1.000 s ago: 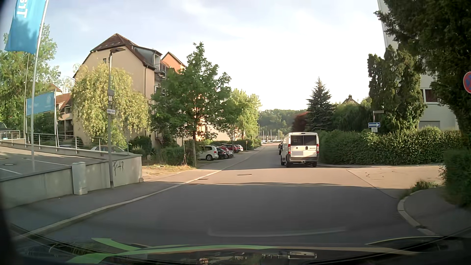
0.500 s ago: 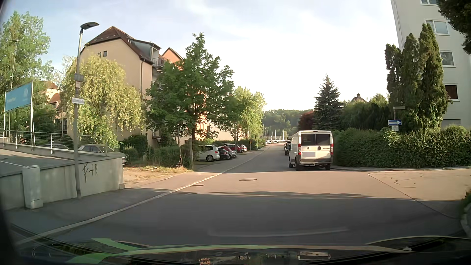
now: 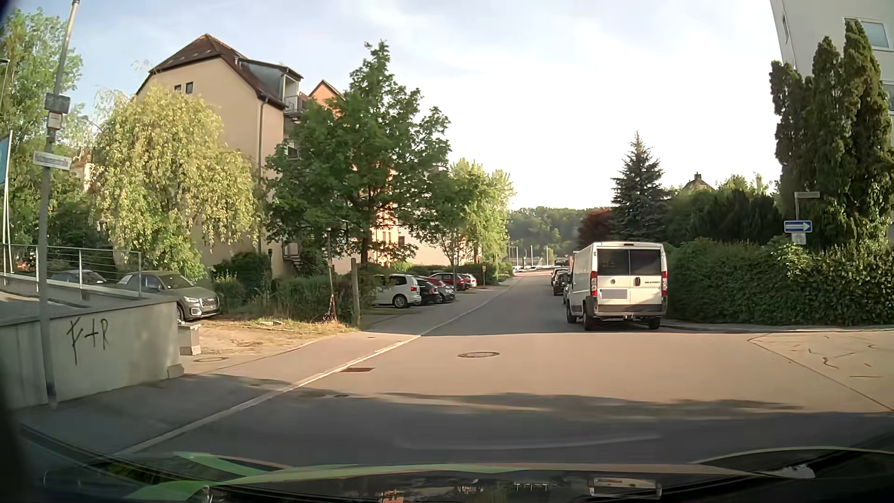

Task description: Follow the waypoints while adhering to traffic rules and regulations

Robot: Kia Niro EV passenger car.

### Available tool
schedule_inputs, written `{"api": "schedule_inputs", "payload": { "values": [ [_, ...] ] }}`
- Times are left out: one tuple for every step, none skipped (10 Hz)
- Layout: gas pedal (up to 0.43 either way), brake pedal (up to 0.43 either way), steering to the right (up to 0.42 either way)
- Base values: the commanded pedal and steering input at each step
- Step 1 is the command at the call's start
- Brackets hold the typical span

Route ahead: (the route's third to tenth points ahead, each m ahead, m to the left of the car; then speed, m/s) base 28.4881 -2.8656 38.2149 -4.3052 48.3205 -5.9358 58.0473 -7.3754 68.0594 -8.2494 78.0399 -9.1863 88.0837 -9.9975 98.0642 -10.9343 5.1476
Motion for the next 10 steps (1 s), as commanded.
{"api": "schedule_inputs", "payload": {
  "values": [
    [0.0,0.0,-0.032],
    [0.0,0.0,-0.027],
    [0.0,0.0,-0.02],
    [0.0,0.0,-0.016],
    [0.0,0.0,-0.014],
    [0.0,0.0,-0.01],
    [0.0,0.0,-0.005],
    [0.0,0.0,-0.003],
    [0.0,0.0,-0.001],
    [0.0,0.0,0.003]
  ]
}}
